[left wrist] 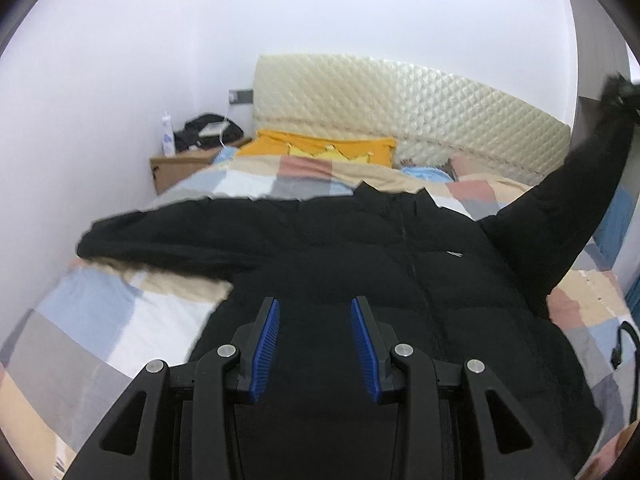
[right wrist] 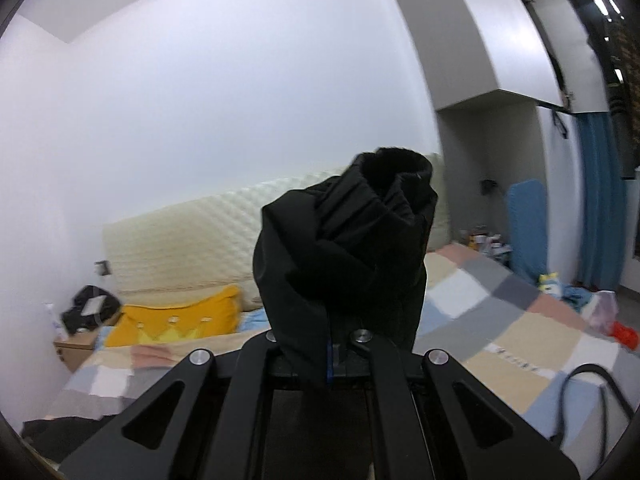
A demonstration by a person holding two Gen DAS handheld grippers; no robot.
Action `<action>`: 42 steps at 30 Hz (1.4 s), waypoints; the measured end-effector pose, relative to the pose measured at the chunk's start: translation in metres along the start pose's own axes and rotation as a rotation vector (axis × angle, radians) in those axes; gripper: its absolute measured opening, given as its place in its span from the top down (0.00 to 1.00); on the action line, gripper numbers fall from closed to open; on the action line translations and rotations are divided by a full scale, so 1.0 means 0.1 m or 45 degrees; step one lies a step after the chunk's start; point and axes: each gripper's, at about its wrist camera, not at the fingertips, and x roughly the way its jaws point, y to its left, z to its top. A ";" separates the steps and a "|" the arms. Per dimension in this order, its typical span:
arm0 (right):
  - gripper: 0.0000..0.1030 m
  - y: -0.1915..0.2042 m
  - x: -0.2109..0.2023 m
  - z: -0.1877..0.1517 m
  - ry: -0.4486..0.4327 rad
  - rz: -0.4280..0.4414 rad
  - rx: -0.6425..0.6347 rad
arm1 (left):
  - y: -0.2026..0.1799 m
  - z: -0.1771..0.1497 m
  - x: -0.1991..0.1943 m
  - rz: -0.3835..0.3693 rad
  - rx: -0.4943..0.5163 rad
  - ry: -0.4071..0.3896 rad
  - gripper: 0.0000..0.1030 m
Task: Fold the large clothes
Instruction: 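Lift the sleeve cuff up with the right gripper, then lay the held sleeve across the jacket body and open the right gripper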
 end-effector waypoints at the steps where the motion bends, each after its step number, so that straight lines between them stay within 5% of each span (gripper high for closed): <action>1: 0.96 0.08 -0.02 -0.02 -0.003 0.020 0.002 | 0.03 0.00 -0.01 0.012 0.000 -0.008 0.64; 13: 0.96 1.45 0.13 -0.75 0.108 0.337 -0.101 | 0.55 0.06 -0.09 0.095 -0.118 -0.065 0.64; 25: 0.93 2.27 0.53 -2.28 0.387 0.599 -0.313 | 0.95 0.07 -0.05 0.213 -0.224 -0.084 0.64; 34: 0.92 2.57 0.75 -3.22 0.641 0.671 -0.348 | 1.07 0.02 0.05 0.265 -0.241 -0.071 0.64; 42: 0.92 2.68 1.01 -3.68 0.857 0.658 -0.400 | 0.93 0.00 0.20 0.245 -0.197 -0.043 0.64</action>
